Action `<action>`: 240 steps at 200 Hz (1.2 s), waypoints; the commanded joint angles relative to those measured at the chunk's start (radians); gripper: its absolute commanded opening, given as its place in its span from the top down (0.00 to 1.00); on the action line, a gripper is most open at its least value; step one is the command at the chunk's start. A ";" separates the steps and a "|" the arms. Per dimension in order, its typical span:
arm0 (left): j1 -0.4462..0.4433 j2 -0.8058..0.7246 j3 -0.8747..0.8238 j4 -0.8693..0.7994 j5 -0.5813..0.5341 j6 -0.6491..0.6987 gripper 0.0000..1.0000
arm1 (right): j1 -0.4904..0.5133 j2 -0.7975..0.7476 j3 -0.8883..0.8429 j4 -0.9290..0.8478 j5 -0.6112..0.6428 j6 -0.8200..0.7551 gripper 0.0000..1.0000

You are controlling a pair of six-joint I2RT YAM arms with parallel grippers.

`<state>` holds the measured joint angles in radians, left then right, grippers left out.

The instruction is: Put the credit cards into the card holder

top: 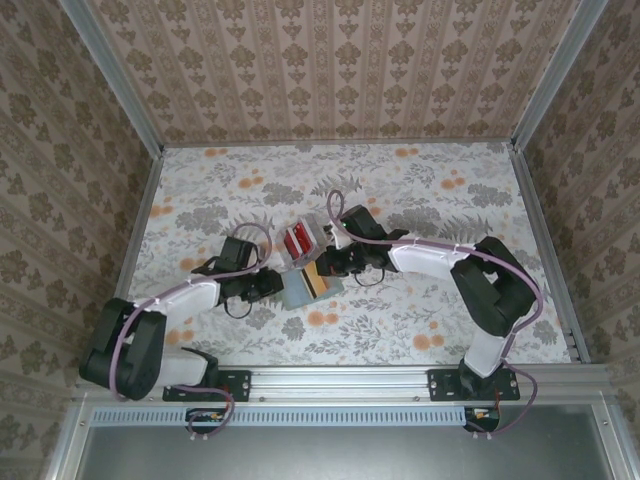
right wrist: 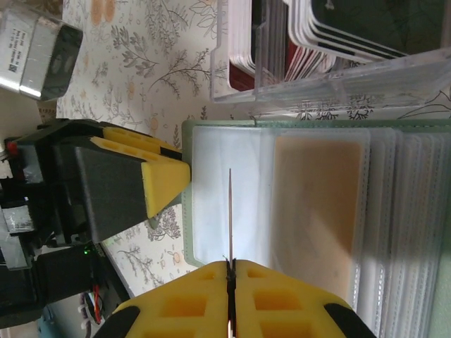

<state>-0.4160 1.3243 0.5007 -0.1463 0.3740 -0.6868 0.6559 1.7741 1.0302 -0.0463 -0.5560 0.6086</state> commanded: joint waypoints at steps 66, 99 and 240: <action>-0.031 0.131 -0.009 0.113 0.009 0.003 0.90 | 0.005 0.068 -0.017 0.017 0.082 -0.004 0.91; -0.034 0.133 -0.007 0.122 0.009 -0.003 0.91 | 0.007 0.094 -0.009 0.035 0.076 0.008 0.91; -0.077 0.137 -0.003 0.126 0.003 -0.014 0.93 | 0.065 0.108 -0.031 0.059 0.160 0.039 0.91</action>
<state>-0.4644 1.4185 0.5026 -0.0124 0.3664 -0.6884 0.7090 1.8629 1.0187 0.0273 -0.4332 0.6407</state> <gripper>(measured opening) 0.075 0.090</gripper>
